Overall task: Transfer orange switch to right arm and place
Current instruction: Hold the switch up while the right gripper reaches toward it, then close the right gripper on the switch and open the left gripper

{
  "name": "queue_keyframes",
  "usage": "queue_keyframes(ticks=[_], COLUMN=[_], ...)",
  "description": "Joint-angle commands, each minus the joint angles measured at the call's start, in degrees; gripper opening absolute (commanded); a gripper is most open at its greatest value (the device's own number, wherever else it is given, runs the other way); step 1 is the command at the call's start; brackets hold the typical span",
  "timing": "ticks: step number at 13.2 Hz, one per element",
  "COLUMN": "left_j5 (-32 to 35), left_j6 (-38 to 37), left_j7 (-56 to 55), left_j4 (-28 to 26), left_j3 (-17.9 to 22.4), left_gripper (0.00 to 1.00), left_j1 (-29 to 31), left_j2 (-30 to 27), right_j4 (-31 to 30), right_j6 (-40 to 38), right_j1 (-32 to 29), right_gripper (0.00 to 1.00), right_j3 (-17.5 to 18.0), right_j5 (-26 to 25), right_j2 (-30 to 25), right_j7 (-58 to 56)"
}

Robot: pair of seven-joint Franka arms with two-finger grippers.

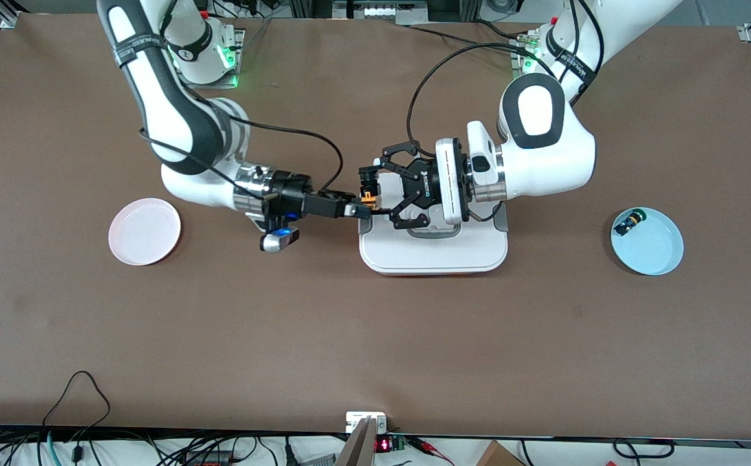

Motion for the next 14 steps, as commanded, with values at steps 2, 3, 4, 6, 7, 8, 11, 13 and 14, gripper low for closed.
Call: queue_keyframes(ticks=[2, 3, 4, 6, 7, 8, 11, 13, 14], left_j5=[-2.03, -2.03, -2.03, -2.03, -2.03, -2.03, -2.03, -2.03, -2.03], left_j6=[0.52, 0.52, 0.52, 0.44, 0.44, 0.52, 0.52, 0.44, 0.44], left_j7=[2.13, 2.13, 2.13, 2.13, 2.13, 2.13, 2.13, 2.13, 2.13], left_j4=[-0.42, -0.42, -0.42, -0.51, -0.51, -0.51, -0.59, -0.77, -0.77], left_j3=[-0.50, -0.50, -0.50, -0.50, -0.50, -0.50, -0.50, -0.50, -0.50], left_gripper=[0.19, 0.19, 0.19, 0.19, 0.20, 0.20, 0.20, 0.20, 0.20], left_j1=[0.48, 0.48, 0.48, 0.48, 0.48, 0.48, 0.48, 0.48, 0.48], left_j2=[-0.35, -0.35, -0.35, -0.35, -0.35, -0.35, -0.35, -0.35, -0.35], right_j4=[-3.69, -3.87, -3.78, -3.87, -3.87, -3.96, -4.83, -5.10, -5.10], right_j6=[0.43, 0.35, 0.34, 0.26, 0.26, 0.26, -0.18, -0.53, -0.53], right_j1=[0.40, 0.32, 0.31, 0.23, 0.23, 0.23, 0.23, 0.14, 0.14], right_gripper=[0.95, 0.94, 0.93, 0.87, 0.84, 0.81, 0.65, 0.62, 0.60], right_j3=[-0.61, -0.61, -0.61, -0.61, -0.61, -0.53, -0.61, -0.61, -0.61], right_j5=[2.00, 2.00, 2.00, 2.00, 2.09, 2.09, 2.09, 2.09, 2.09], right_j2=[-3.10, -3.11, -3.11, -3.37, -3.54, -3.72, -4.25, -4.33, -4.34], right_j7=[1.60, 1.95, 2.48, 2.57, 2.66, 2.75, 2.66, 2.49, 2.49])
